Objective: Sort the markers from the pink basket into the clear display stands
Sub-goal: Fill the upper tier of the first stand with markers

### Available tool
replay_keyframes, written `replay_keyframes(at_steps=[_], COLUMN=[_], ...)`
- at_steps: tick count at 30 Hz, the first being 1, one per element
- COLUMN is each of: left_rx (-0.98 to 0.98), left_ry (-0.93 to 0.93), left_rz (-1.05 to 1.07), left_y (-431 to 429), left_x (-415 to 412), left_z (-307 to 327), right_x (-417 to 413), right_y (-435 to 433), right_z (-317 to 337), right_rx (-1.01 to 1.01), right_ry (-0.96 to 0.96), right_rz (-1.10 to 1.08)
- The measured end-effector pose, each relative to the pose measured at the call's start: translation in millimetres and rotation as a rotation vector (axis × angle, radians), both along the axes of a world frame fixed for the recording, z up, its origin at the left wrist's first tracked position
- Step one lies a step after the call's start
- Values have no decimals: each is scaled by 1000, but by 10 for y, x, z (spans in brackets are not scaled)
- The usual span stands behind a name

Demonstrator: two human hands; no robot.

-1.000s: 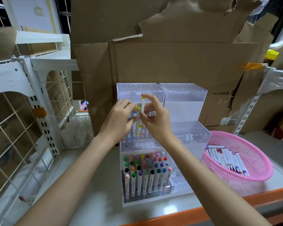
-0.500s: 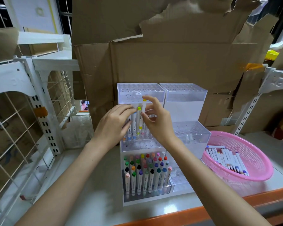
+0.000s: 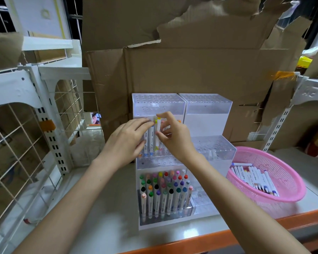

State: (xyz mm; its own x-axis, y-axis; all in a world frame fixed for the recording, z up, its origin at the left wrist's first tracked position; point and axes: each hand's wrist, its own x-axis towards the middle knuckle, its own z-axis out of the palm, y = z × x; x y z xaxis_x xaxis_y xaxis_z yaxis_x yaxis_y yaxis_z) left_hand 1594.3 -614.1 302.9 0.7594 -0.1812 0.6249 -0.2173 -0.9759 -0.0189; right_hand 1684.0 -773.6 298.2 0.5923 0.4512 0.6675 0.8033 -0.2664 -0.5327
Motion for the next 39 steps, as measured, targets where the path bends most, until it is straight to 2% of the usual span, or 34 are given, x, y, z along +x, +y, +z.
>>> replay_keyframes(at_steps=[3, 13, 18, 20, 29, 33, 39], left_rx=[0, 19, 19, 16, 35, 43, 66], left_ry=[16, 30, 36, 39, 55, 11, -37], left_rz=[1, 23, 34, 38, 90, 133, 97], left_y=[0, -5, -29, -28, -85, -195, -714], left_x=[-7, -8, -21, -23, -32, -14, 145], left_z=[-15, -36, -33, -35, 27, 98, 177], right_x=[-7, 3, 20, 14, -43, -24, 107], right_y=[-6, -16, 21, 32, -63, -179, -684], right_z=[-69, -55, -7, -21, -108, -40, -17], right_rx=[-59, -38, -155, -161, -366, -381, -385], right_ry=[-53, -125, -445, -488, -434, -400, -322], right_rz=[4, -63, -279, -328, -252, -185, -232])
